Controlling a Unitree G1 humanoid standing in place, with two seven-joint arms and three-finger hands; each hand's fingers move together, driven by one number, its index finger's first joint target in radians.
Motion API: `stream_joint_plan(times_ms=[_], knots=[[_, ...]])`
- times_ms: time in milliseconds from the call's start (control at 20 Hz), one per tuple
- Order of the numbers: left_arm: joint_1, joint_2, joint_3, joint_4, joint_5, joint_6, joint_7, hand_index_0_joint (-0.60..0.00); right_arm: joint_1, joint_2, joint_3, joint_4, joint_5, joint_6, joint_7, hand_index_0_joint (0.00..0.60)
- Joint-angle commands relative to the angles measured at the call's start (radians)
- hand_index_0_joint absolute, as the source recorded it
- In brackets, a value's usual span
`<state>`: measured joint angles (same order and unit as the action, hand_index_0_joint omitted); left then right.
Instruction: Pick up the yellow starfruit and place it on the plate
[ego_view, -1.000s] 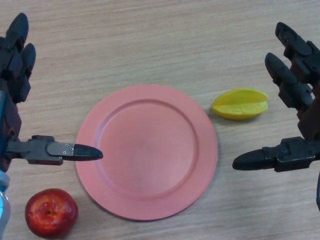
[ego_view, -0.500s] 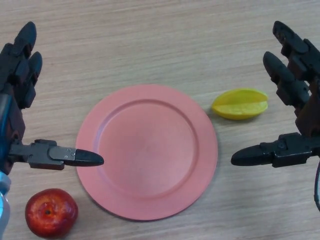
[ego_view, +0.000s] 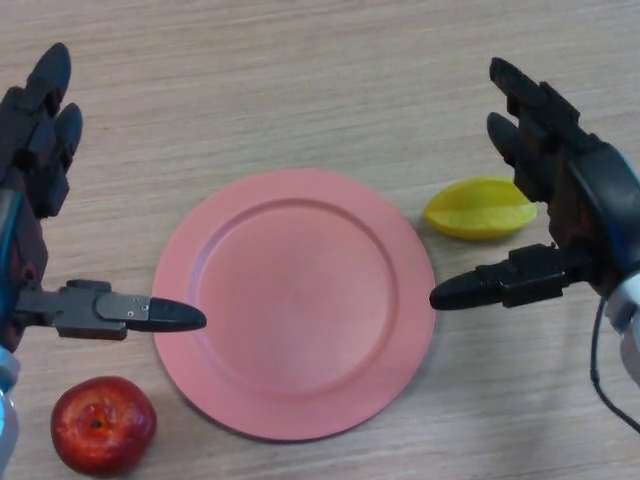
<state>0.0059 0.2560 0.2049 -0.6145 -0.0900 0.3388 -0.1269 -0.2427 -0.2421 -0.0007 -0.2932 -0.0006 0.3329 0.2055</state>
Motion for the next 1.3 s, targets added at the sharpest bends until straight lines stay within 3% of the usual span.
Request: stream_joint_plan(times_ms=[50, 300, 750, 1050, 1150, 1200, 1250, 1300], knots=[[-0.013, 0.025, 0.071, -0.078, -0.015, -0.136, 0.011, 0.0, -0.071, -0.026, -0.038, 0.002, -0.001, -0.217, 0.005, 0.0], [-0.006, 0.027, 0.101, -0.087, -0.024, -0.142, -0.006, 0.0, -0.176, -0.051, -0.034, 0.272, -0.171, -0.421, -0.018, 0.0], [-0.006, 0.042, 0.163, -0.086, -0.02, -0.165, 0.009, 0.0, -0.349, -0.075, -0.025, 0.684, -0.327, -0.683, -0.099, 0.0], [0.015, 0.038, 0.183, -0.09, -0.003, -0.212, 0.007, 0.0, -0.467, -0.114, 0.011, 1.005, -0.592, -0.869, -0.252, 0.0], [0.017, 0.038, 0.186, -0.092, -0.005, -0.205, 0.003, 0.0, -0.486, -0.113, 0.013, 1.048, -0.618, -0.879, -0.276, 0.196], [0.018, 0.037, 0.188, -0.091, -0.005, -0.206, 0.001, 0.0, -0.497, -0.118, 0.02, 1.077, -0.652, -0.884, -0.301, 0.347], [0.021, 0.036, 0.19, -0.09, -0.003, -0.207, -0.001, 0.0, -0.511, -0.129, 0.038, 1.113, -0.713, -0.888, -0.335, 0.447], [0.026, 0.035, 0.193, -0.089, -0.002, -0.204, -0.008, 0.0, -0.541, -0.154, 0.073, 1.186, -0.85, -0.911, -0.399, 0.581]])
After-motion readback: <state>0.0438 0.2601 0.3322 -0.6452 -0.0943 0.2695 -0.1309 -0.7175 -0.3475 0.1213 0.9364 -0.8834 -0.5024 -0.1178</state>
